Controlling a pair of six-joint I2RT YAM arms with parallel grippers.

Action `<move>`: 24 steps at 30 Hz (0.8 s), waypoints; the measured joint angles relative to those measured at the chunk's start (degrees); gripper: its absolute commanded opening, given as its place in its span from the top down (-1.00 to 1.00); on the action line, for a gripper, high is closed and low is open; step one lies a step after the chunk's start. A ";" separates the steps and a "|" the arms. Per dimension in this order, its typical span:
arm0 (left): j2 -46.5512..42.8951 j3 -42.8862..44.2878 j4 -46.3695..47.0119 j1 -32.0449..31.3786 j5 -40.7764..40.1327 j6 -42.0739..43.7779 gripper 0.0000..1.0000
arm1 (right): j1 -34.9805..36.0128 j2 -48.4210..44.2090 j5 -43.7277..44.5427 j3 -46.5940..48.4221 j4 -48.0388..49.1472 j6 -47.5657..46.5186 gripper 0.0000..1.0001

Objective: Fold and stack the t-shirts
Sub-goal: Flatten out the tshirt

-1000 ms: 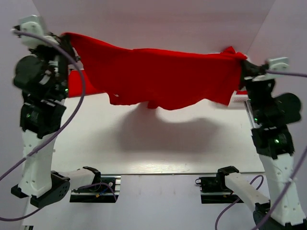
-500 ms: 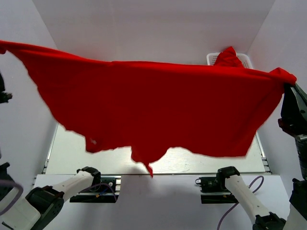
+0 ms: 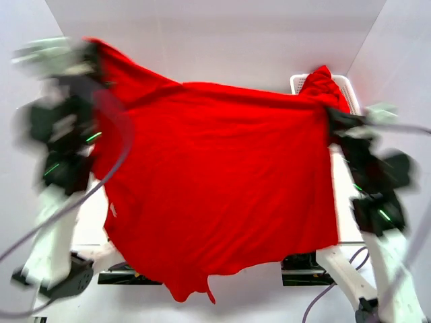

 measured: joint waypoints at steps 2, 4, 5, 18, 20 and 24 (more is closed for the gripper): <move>3.15 -8.02 3.63 0.15 -3.80 0.26 1.00 | -0.02 2.71 1.36 -7.85 3.08 2.71 1.00; 8.11 -15.06 5.99 0.52 -6.60 0.20 1.00 | -0.02 6.62 2.25 -15.41 5.84 5.14 1.00; 11.23 -18.47 6.97 0.79 -7.58 -0.09 1.00 | -0.02 9.77 2.49 -18.10 6.67 6.05 1.00; 67.34 2.16 -2.69 8.28 -7.91 -11.87 -1.00 | -0.44 60.81 9.09 -3.17 6.69 9.29 -0.81; 70.97 7.08 -5.79 9.14 -6.93 -12.76 -1.00 | -0.44 62.31 9.51 0.00 5.49 9.29 -0.81; 69.64 7.65 -8.57 9.86 -4.87 -13.53 -1.00 | -0.42 61.92 8.98 3.54 2.95 8.66 -0.81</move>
